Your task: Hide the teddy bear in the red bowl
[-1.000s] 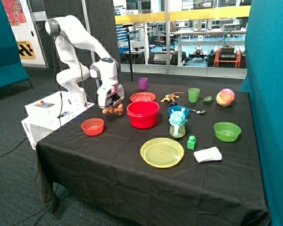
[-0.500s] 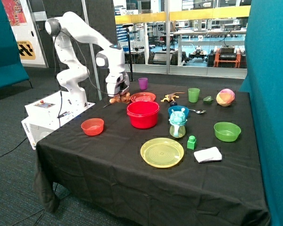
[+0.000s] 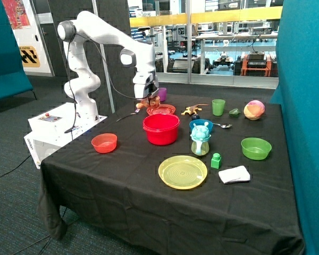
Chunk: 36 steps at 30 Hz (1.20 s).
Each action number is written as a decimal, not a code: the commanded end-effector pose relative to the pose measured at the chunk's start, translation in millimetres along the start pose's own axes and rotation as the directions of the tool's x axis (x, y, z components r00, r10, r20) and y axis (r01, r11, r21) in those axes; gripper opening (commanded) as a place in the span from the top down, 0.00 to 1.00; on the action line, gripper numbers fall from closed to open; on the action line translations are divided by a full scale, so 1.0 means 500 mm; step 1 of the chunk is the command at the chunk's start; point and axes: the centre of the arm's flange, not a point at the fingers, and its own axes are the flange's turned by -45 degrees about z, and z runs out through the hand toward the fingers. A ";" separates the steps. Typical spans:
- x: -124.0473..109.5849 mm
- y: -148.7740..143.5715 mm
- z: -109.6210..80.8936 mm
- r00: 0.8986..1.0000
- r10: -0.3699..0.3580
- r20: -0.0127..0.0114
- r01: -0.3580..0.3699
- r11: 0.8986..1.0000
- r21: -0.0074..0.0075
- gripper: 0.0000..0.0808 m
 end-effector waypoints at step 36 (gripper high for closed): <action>0.173 0.119 0.158 0.996 0.089 0.003 -0.089 0.996 -0.001 1.00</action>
